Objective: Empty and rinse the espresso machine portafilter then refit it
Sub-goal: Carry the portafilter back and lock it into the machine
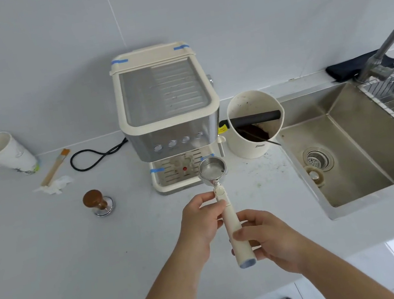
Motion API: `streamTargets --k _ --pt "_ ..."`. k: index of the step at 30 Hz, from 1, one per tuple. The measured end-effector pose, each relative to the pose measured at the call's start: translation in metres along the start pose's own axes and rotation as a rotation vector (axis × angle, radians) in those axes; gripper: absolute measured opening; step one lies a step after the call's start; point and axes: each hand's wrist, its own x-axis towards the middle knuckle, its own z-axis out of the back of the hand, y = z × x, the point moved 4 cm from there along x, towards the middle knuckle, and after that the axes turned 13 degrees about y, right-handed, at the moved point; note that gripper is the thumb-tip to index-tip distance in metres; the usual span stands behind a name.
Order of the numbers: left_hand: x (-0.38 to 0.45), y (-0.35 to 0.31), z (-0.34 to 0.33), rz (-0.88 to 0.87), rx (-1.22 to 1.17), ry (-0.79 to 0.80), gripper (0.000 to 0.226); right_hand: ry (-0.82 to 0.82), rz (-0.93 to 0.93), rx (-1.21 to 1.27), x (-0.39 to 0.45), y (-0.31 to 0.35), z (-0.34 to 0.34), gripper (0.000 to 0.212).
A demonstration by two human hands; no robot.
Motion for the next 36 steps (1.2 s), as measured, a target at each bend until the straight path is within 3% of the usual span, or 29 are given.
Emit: streamTargets --k 11,20,24,30,36 --pt "-0.002 -0.013 0.055 -0.003 0.117 -0.05 0.028 0.13 -0.085 -0.101 0.05 0.009 -0.044 0.038" --pt "-0.018 -0.04 0.079 -0.045 0.603 0.046 0.036 0.129 -0.094 -0.061 0.07 0.009 -0.046 0.038" --pt "-0.038 -0.072 0.085 -0.325 0.835 0.012 0.028 0.118 -0.087 -0.054 0.074 0.011 -0.045 0.027" --pt "-0.067 -0.145 0.073 -0.833 1.118 -0.025 0.03 0.114 -0.082 -0.038 0.08 0.014 -0.041 0.03" --pt "-0.058 -0.186 0.055 -0.999 1.365 0.002 0.032 0.123 -0.059 0.004 0.088 0.021 -0.039 0.037"
